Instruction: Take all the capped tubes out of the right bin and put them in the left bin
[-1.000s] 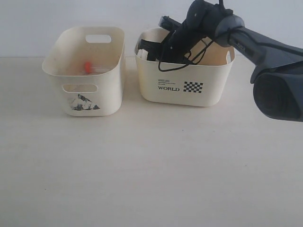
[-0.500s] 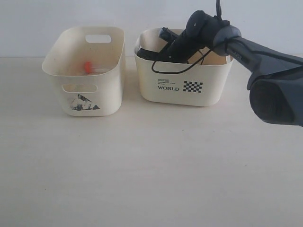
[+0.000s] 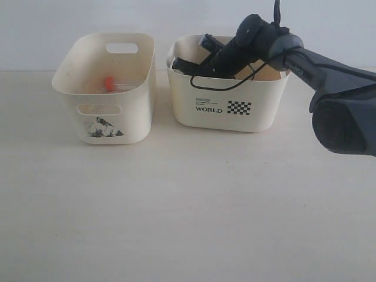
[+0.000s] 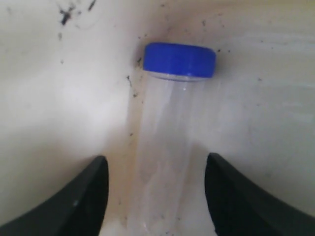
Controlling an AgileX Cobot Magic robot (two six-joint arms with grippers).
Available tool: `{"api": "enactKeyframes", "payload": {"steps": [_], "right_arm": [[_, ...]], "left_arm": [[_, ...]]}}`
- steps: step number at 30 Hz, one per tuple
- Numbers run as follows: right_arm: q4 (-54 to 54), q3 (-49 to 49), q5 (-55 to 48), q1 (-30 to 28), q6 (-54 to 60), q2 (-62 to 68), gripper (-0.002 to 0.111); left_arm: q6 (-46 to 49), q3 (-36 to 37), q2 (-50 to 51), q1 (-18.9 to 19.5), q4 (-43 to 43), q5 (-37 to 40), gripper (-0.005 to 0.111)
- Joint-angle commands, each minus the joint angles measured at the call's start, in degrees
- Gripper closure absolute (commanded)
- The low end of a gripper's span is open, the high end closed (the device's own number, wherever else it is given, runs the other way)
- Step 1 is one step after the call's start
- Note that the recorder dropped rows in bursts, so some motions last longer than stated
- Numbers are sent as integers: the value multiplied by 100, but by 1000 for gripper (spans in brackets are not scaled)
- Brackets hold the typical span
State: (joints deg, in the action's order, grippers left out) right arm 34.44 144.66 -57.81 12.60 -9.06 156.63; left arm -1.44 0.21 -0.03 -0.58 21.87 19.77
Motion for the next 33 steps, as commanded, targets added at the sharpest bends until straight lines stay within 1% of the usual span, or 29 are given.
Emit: {"api": "enactKeyframes", "payload": {"steps": [1, 8, 14, 17, 26, 33], "right_arm": [[-242, 2, -168, 77, 15, 80, 51], [-870, 2, -319, 188, -283, 84, 51], [-744, 2, -110, 177, -284, -85, 51], [-801, 2, 98, 177, -80, -222, 51], [-1119, 2, -121, 177, -129, -242, 51], [-851, 2, -202, 190, -67, -62, 51]], "left_arm": [[-54, -21, 3, 2, 6, -24, 102], [-54, -21, 3, 2, 6, -24, 102], [-54, -21, 3, 2, 6, -24, 102], [-54, -21, 3, 2, 6, -24, 102], [-54, -21, 3, 2, 6, -24, 102], [-54, -21, 3, 2, 6, -24, 102]]}}
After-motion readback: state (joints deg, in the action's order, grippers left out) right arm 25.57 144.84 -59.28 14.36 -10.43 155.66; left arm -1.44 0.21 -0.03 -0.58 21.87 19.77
